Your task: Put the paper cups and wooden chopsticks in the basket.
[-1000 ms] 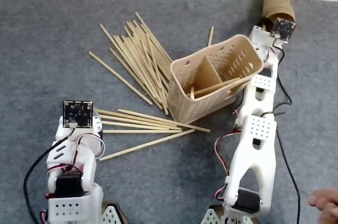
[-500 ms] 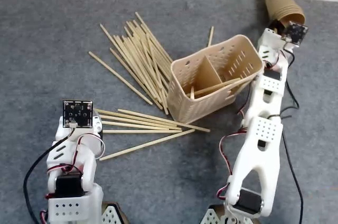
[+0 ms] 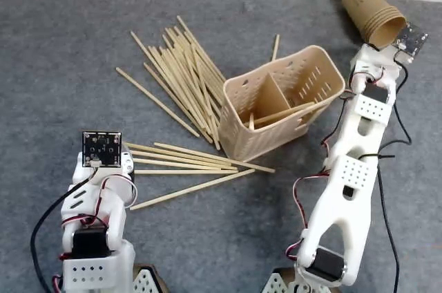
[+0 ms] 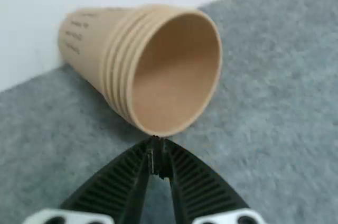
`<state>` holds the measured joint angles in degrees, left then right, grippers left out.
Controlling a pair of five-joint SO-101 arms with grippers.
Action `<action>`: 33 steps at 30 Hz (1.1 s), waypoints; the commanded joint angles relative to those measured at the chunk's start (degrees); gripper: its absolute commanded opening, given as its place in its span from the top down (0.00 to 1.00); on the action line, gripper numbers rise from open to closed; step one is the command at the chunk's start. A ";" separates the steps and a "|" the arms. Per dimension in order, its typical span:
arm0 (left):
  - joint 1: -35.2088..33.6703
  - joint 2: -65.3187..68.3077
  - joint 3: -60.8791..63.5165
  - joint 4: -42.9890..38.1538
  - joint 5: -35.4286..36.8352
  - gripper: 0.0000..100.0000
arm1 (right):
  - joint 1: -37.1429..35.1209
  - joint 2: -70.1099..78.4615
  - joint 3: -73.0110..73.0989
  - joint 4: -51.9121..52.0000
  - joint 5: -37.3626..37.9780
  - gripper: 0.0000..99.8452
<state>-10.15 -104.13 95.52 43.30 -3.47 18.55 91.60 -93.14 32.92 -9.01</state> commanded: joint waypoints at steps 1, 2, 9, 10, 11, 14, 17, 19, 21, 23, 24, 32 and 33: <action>1.10 -0.66 -0.04 -1.14 -0.62 0.99 | 1.54 -4.09 -8.22 4.00 -0.53 0.99; 1.10 -0.66 -0.04 -1.14 -0.62 0.99 | 1.71 -4.97 -8.22 6.20 -0.53 0.99; 1.10 -0.66 -0.04 -1.14 -0.62 0.99 | -0.84 -9.27 -7.87 11.12 -0.97 0.89; 1.10 -0.66 -0.04 -1.14 -0.62 0.99 | -1.45 -8.57 -7.87 9.54 -0.97 0.84; 1.10 -0.66 -0.04 -1.14 -0.62 0.99 | -1.98 -7.69 -7.87 6.81 -1.05 0.79; 1.10 -0.66 -0.04 -1.14 -0.62 0.99 | -3.65 -3.74 -7.69 -6.46 -0.70 0.74; 1.10 -0.66 -0.04 -1.14 -0.62 0.99 | -4.88 0.84 -7.60 -17.10 -0.62 0.77; 1.10 -0.66 -0.04 -1.14 -0.62 0.99 | -5.05 2.77 -7.52 -20.18 -0.53 0.78; 1.10 -0.66 -0.04 -1.14 -0.62 0.99 | -5.05 3.38 -6.11 -20.79 -0.53 0.78; 1.10 -0.57 -0.04 -1.14 -0.62 0.99 | -4.97 2.51 -2.07 -22.11 -0.53 0.78; 1.10 -0.57 -0.04 -1.14 -0.62 0.99 | -4.97 1.71 0.22 -24.04 -0.53 0.78; 1.10 -0.66 0.57 -1.23 -0.62 0.99 | -5.05 -6.73 20.09 -36.09 -0.62 0.78; 1.10 -0.66 0.57 -1.23 -0.62 0.99 | -5.05 -7.43 21.49 -36.35 -0.79 0.78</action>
<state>-10.15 -104.13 95.78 43.30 -3.47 13.71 91.34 -74.15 -0.66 -9.45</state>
